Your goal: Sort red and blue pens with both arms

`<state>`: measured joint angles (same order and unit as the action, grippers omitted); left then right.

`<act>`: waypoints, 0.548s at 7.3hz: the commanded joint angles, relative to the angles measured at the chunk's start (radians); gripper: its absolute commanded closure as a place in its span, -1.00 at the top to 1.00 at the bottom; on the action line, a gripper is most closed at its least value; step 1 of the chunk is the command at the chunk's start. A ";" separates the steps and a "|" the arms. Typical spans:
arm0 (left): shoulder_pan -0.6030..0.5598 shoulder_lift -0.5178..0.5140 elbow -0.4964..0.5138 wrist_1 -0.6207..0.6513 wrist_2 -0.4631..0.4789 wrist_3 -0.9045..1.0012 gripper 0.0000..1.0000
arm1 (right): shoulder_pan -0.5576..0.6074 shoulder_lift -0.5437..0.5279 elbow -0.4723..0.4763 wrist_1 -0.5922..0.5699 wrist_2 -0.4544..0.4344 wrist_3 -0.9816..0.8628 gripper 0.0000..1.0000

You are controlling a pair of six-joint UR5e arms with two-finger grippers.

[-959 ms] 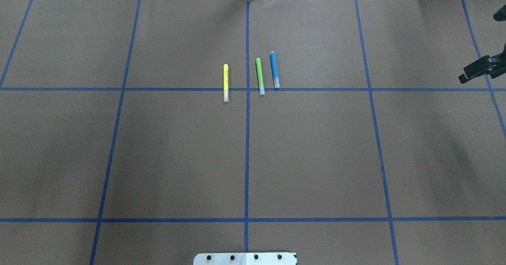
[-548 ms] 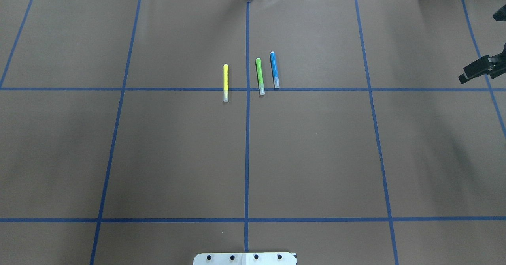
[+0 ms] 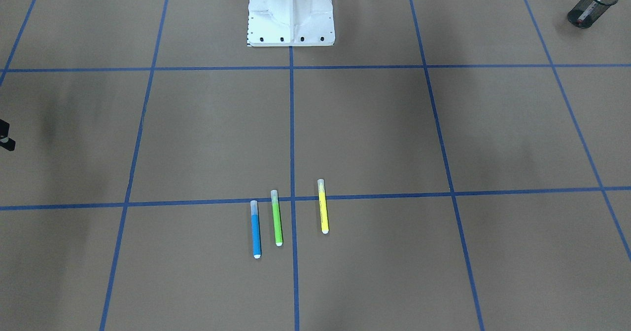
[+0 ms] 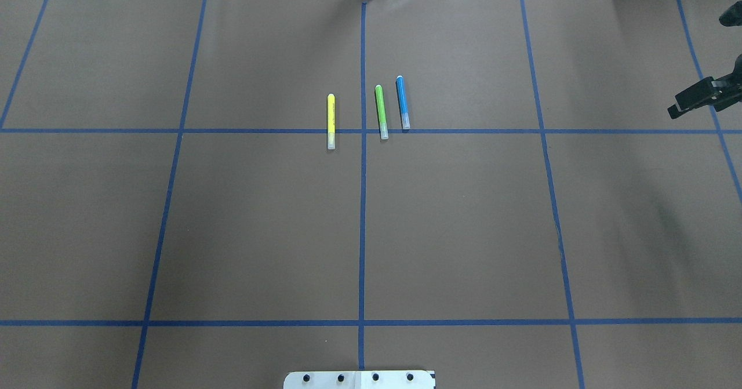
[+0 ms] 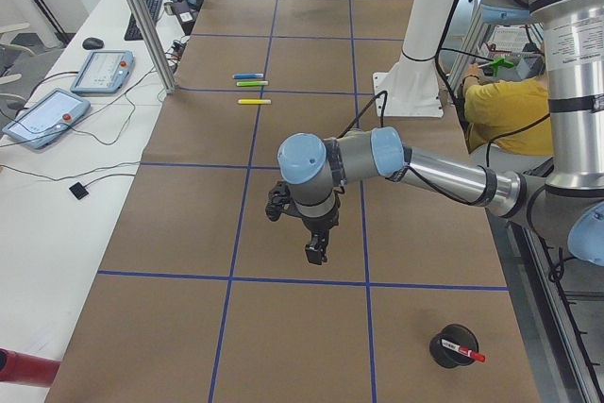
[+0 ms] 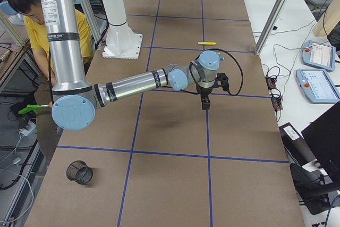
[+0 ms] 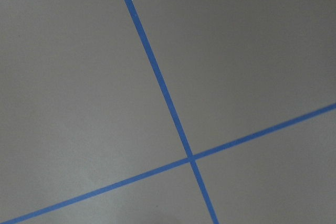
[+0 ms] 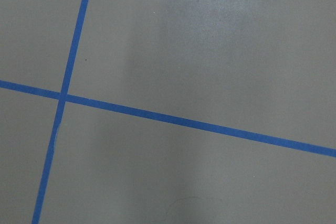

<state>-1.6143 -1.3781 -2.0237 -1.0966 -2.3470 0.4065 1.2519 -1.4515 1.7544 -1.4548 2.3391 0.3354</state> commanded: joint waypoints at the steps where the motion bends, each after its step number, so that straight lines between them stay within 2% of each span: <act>1: -0.010 -0.016 0.064 -0.260 -0.021 -0.289 1.00 | -0.041 0.055 0.007 0.002 0.002 0.117 0.98; 2: -0.009 -0.021 0.153 -0.448 -0.020 -0.360 1.00 | -0.077 0.092 0.005 0.002 0.000 0.178 0.98; 3: -0.007 -0.070 0.257 -0.564 -0.018 -0.433 1.00 | -0.115 0.129 0.007 0.002 -0.004 0.251 0.98; 4: -0.007 -0.117 0.331 -0.598 -0.018 -0.439 1.00 | -0.143 0.155 0.007 0.002 -0.007 0.305 0.98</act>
<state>-1.6223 -1.4405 -1.7997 -1.5952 -2.3659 0.0151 1.1505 -1.3365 1.7604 -1.4528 2.3359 0.5611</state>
